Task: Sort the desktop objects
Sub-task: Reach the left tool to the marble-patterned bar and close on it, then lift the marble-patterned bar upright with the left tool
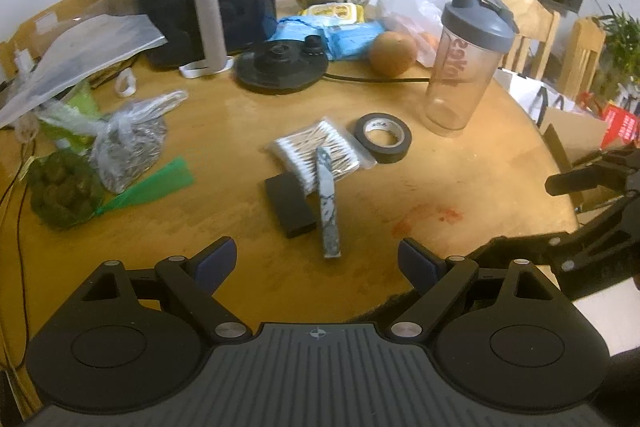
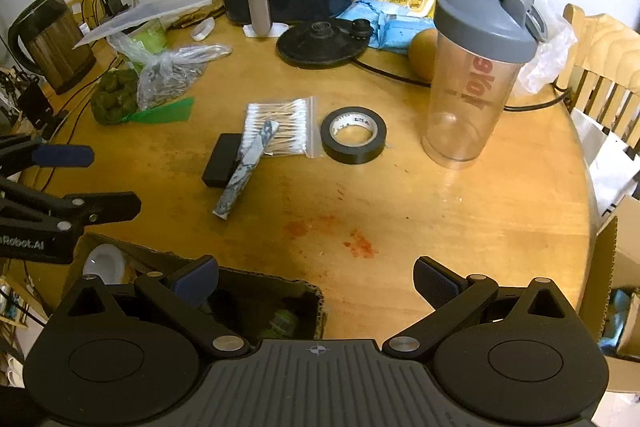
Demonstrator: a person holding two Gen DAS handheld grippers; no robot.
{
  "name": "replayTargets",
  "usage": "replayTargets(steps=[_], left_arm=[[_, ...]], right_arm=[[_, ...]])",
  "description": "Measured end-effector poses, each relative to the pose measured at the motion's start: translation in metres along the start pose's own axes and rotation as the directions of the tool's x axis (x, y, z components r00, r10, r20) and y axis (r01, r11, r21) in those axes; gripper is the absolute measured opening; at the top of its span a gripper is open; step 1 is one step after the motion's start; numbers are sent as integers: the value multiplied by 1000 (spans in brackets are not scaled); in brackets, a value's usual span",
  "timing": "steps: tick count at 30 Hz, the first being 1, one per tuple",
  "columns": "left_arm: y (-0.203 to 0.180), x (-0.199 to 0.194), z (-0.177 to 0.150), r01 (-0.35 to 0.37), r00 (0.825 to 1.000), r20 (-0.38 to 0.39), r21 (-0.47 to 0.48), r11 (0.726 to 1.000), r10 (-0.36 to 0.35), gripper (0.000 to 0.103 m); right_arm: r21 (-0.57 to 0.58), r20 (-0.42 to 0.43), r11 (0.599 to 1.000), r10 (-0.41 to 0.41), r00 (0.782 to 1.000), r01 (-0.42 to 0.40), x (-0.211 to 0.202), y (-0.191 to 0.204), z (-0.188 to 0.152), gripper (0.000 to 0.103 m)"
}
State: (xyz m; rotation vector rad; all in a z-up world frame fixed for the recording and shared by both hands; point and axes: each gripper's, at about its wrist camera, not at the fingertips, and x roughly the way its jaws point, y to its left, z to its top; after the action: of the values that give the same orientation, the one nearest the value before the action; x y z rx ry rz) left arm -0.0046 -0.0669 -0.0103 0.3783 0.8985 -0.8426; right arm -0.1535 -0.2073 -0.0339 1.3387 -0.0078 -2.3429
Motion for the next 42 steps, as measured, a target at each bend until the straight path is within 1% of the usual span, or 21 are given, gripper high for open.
replayTargets(steps=[10,14,19,21,25,27,31,32,36,39,40,42], left_arm=[[-6,29,22,66,997,-32,46,997,-65,88],[-7,45,29,92,994,-64,44,995,-89,88],[-7,63,35,120,990,-84,39,992,-116,86],[-7,70,37,137,986,-97,31,990,-133,76],[-7,86,41,150,981,-124,18,988,-147,71],[-6,94,42,155,979,-137,14,988,-152,59],[-2,112,45,149,975,-166,-6,989,-148,57],[-1,116,45,146,974,-175,-12,989,-146,49],[5,132,46,145,967,-207,-33,989,-149,41],[5,141,46,145,961,-232,-33,989,-149,31],[5,143,46,146,959,-239,-37,989,-150,30],[6,146,45,147,956,-251,-43,988,-153,23]], right_arm=[[46,-29,999,-6,1000,8,3,-19,1,103],[66,-35,998,-11,999,13,4,-25,0,103],[94,-31,995,-21,999,24,1,-34,-2,103],[108,-29,994,-29,999,32,0,-37,-4,103],[144,-28,989,-42,999,45,-4,-47,-8,103],[160,-26,986,-48,999,51,-6,-51,-10,103],[187,-24,980,-57,998,61,-10,-59,-15,103],[193,-23,979,-59,998,63,-10,-60,-16,103],[213,-23,974,-69,997,72,-13,-64,-20,103],[226,-24,971,-75,997,78,-13,-67,-23,103],[230,-25,970,-77,997,81,-14,-68,-23,103],[239,-24,967,-83,996,86,-15,-70,-25,103]])
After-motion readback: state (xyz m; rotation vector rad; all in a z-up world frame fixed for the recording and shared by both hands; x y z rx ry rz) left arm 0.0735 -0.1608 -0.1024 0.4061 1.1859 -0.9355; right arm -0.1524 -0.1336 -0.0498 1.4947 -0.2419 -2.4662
